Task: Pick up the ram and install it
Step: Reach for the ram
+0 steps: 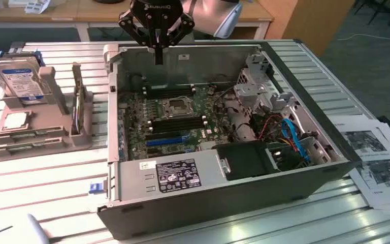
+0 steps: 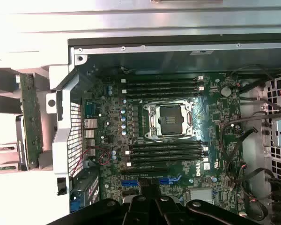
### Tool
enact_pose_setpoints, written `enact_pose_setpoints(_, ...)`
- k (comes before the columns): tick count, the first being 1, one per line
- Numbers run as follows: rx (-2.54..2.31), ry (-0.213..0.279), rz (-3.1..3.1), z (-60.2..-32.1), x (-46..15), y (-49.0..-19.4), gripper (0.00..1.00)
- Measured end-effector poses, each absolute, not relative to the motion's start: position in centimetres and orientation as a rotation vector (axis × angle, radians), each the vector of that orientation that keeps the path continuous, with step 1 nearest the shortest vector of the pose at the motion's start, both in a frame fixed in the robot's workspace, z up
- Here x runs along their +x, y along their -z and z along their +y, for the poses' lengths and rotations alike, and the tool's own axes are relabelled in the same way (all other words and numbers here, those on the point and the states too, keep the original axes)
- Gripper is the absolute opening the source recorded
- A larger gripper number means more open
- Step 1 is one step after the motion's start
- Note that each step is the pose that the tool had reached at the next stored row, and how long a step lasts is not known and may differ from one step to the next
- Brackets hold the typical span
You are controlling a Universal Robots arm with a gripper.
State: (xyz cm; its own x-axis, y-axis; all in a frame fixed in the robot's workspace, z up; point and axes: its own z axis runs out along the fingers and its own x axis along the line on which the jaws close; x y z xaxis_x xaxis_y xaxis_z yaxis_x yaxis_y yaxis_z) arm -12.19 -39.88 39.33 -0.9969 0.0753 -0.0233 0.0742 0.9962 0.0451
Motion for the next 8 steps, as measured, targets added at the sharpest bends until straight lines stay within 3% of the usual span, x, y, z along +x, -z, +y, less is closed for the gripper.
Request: enact_pose_setpoints(8, 0.117, -0.069, 3.114, -39.89, -12.19, -39.33, 0.10)
